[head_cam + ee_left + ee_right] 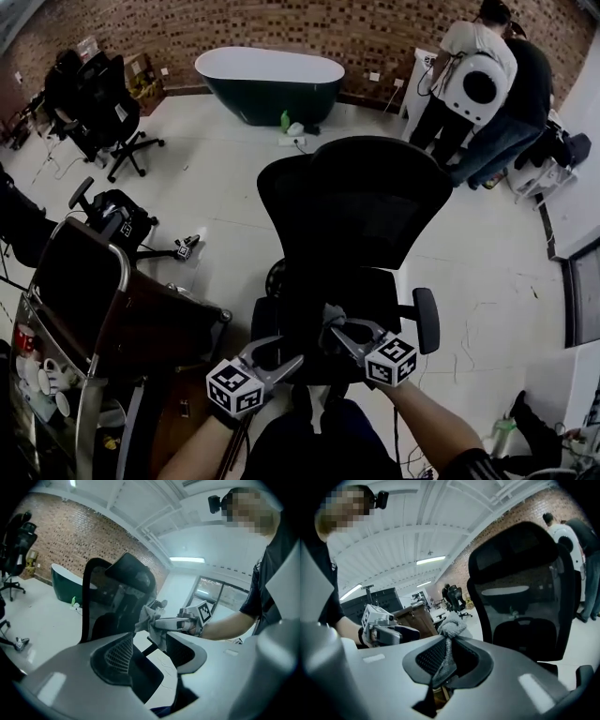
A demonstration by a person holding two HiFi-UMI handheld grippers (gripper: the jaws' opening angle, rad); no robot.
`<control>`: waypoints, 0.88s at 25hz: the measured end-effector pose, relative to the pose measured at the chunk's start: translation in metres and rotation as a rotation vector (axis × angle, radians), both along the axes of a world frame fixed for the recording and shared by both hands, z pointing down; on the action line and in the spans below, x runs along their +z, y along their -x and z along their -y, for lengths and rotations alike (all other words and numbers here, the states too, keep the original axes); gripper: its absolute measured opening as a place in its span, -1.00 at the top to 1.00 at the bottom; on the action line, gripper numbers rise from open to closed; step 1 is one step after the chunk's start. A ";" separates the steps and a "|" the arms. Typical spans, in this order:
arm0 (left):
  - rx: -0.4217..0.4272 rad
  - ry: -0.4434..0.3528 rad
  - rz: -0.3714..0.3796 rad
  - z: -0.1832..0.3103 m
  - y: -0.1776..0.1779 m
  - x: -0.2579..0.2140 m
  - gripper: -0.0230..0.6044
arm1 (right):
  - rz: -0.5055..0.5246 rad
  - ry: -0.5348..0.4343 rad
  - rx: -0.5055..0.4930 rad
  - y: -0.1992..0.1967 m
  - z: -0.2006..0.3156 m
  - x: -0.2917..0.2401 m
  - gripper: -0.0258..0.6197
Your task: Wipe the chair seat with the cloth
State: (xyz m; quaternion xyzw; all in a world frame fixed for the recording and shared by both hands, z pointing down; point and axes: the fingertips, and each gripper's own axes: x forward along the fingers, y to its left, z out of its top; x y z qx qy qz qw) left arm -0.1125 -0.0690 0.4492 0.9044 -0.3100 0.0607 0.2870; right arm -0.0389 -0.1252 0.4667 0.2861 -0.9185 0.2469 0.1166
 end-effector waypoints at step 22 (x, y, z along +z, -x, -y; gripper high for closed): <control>-0.169 0.157 0.003 0.129 -0.005 0.197 0.15 | -0.591 0.139 -0.320 0.099 0.179 0.422 0.79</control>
